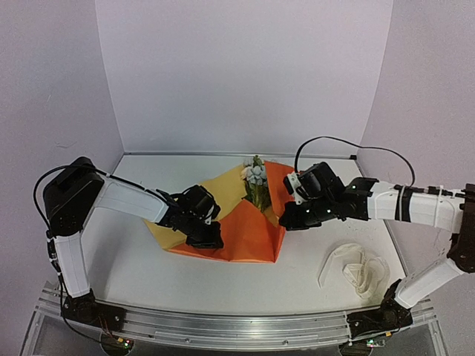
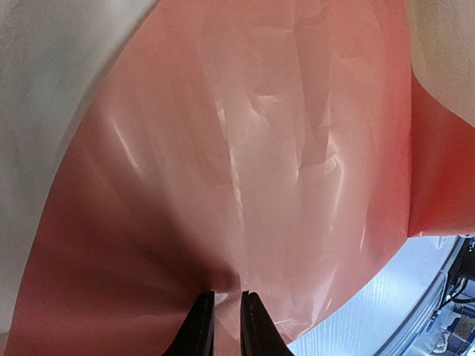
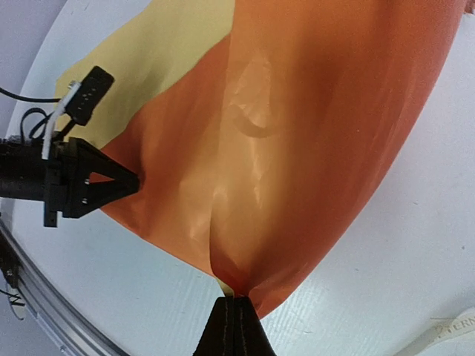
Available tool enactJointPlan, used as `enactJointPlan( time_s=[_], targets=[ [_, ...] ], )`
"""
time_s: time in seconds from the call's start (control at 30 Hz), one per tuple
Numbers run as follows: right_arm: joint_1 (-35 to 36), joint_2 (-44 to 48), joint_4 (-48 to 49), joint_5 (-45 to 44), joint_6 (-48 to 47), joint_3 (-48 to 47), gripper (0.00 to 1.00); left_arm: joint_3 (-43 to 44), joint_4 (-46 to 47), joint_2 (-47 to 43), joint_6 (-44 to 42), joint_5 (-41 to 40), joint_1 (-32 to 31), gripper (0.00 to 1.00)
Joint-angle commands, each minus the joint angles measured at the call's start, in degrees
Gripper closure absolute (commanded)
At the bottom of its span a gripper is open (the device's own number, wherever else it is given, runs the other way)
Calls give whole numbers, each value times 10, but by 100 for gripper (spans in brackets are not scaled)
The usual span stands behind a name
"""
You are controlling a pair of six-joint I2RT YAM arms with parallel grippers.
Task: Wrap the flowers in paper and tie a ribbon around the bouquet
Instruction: Fold the one-fourth-folded wrapping paper at the center of the board.
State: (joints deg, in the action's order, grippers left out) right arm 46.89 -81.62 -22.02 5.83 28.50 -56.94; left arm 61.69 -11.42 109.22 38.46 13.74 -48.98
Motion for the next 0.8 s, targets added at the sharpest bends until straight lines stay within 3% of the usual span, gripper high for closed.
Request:
enactJointPlan(
  time_s=[0.0, 0.3, 0.5, 0.77],
  targets=[
    [4, -65, 0, 78, -2, -72, 100, -5, -15, 15, 18, 11, -5, 85],
    [5, -190, 24, 118, 42, -153, 100, -4, -41, -51, -5, 32, 28, 78],
    [6, -223, 27, 131, 45, -170, 100, 13, 27, -89, 20, 186, 106, 63],
    [9, -228, 39, 141, 37, -165, 100, 93, 159, 9, 98, 344, 140, 40]
  ],
)
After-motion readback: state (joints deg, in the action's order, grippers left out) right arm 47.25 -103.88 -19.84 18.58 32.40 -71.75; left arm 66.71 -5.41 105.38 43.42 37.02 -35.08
